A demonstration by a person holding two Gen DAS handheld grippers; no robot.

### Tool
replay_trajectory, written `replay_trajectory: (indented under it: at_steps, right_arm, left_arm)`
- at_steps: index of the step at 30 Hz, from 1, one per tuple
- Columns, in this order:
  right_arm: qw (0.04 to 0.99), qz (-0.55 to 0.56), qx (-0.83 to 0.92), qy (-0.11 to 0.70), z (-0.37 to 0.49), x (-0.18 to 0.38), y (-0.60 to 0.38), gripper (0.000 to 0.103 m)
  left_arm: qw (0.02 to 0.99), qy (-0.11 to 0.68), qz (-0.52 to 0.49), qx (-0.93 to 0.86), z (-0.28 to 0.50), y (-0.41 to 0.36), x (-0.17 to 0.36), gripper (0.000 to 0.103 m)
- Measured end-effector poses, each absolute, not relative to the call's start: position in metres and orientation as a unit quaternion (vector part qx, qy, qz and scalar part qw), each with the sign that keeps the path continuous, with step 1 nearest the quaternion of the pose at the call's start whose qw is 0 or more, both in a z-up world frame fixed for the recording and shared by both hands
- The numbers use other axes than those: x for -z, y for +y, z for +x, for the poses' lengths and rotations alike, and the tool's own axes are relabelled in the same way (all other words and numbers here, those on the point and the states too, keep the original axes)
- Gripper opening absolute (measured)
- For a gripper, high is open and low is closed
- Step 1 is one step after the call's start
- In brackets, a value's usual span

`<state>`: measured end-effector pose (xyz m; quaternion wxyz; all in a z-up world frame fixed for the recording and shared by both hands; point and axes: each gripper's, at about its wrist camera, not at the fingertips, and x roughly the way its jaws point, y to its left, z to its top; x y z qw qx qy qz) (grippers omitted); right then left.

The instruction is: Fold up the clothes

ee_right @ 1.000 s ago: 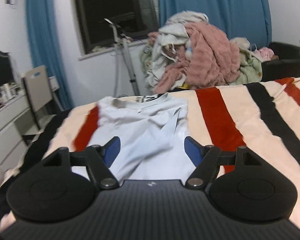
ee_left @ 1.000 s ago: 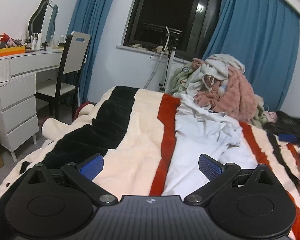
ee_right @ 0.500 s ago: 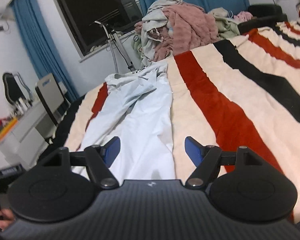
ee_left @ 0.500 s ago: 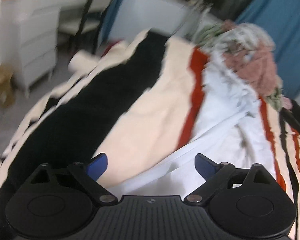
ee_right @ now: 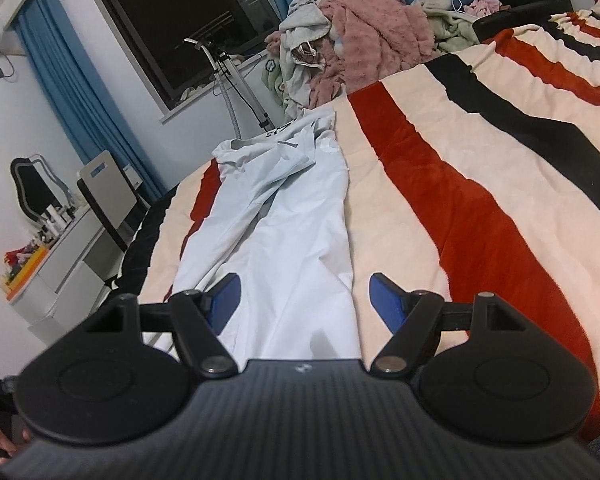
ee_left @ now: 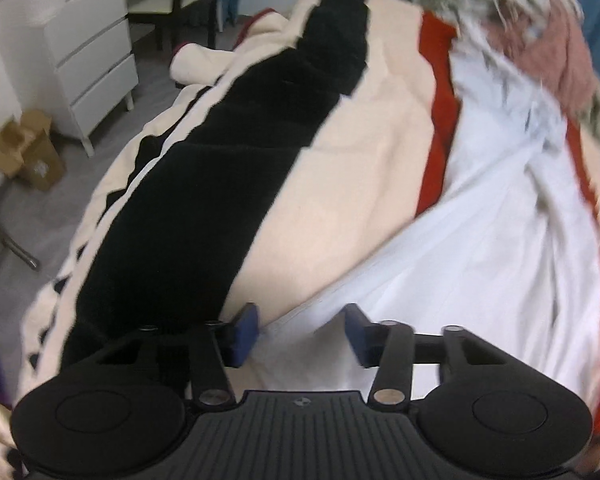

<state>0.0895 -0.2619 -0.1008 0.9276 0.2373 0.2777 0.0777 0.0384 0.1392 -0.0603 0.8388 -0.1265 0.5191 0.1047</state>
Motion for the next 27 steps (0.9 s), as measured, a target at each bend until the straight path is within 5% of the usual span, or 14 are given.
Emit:
replay_trajectory:
  at_steps: [2, 4, 18, 27]
  right_arm:
    - [0.928, 0.237, -0.078, 0.278, 0.089, 0.101, -0.263, 0.073]
    - [0.927, 0.237, -0.077, 0.279, 0.089, 0.101, -0.263, 0.073]
    - [0.939, 0.233, -0.086, 0.239, 0.079, 0.073, -0.295, 0.073]
    - [0.920, 0.256, -0.096, 0.282, 0.085, 0.092, -0.299, 0.073]
  left_arm:
    - [0.842, 0.522, -0.090, -0.102, 0.039, 0.129, 0.061, 0.015]
    - [0.848, 0.518, -0.061, -0.094, 0.037, 0.119, 0.060, 0.004]
    - [0.915, 0.381, -0.007, 0.130, -0.059, 0.010, -0.024, 0.002]
    - [0.879, 0.434, -0.014, 0.199, -0.057, -0.067, 0.036, 0.002]
